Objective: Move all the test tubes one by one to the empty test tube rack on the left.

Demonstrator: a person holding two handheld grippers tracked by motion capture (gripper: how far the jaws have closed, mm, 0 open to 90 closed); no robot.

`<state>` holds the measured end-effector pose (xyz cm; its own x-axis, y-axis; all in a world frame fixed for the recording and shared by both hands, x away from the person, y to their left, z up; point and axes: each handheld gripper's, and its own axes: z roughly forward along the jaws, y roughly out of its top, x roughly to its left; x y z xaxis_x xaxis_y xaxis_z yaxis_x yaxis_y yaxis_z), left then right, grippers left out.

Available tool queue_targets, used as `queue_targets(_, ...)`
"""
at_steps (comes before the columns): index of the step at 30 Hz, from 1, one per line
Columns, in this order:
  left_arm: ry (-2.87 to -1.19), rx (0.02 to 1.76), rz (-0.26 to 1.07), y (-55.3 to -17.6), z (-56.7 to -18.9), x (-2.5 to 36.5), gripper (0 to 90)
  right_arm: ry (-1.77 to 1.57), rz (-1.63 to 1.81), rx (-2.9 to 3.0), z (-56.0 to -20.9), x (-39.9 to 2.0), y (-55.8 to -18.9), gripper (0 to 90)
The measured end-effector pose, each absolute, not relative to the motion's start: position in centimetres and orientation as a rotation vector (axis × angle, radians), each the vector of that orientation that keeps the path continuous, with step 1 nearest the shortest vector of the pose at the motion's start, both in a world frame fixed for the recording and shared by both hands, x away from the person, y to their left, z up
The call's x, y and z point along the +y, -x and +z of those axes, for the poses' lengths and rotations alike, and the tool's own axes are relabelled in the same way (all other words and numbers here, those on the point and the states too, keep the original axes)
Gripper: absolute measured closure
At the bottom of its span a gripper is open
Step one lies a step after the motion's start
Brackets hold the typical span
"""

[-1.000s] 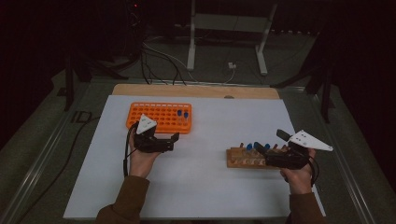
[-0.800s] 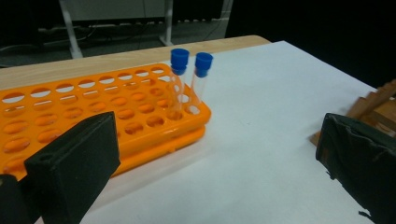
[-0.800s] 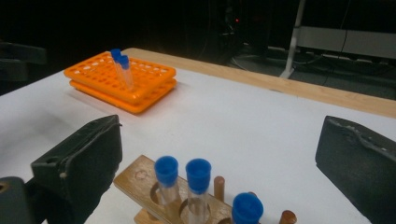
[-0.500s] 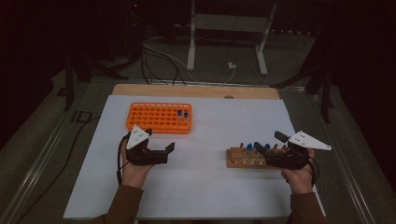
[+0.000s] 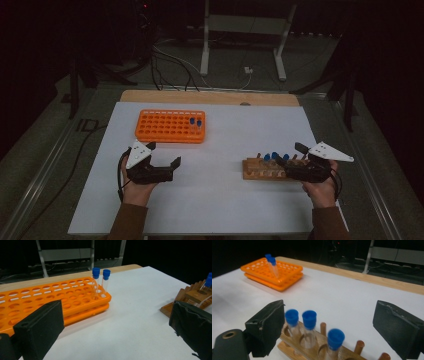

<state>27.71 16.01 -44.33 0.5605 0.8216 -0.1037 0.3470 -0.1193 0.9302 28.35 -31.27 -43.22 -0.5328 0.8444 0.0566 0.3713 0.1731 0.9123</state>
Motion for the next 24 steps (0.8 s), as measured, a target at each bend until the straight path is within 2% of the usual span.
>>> queue_targets(5,-1.704,0.984,0.548,-27.6,-44.3,16.0,0.4,-1.154,1.327,2.008,-43.8,-31.6,-28.4,12.7)
queue_targets(14,-1.700,0.986,0.547,-27.6,-44.3,16.0,0.4,-1.146,1.279,2.047,-44.3,-31.9,-28.5,22.0)
queue_targets(17,-1.699,0.988,0.545,-27.6,-44.4,15.9,0.3,-1.151,1.269,2.058,-44.5,-31.9,-28.6,30.1)
queue_targets(22,-1.696,0.986,0.541,-27.6,-44.4,15.9,0.4,-1.123,1.242,2.100,-44.8,-31.8,-28.6,50.9)
queue_targets(24,-1.696,0.986,0.541,-27.6,-44.4,15.9,0.4,-1.118,1.231,2.118,-44.9,-31.8,-28.6,55.2)
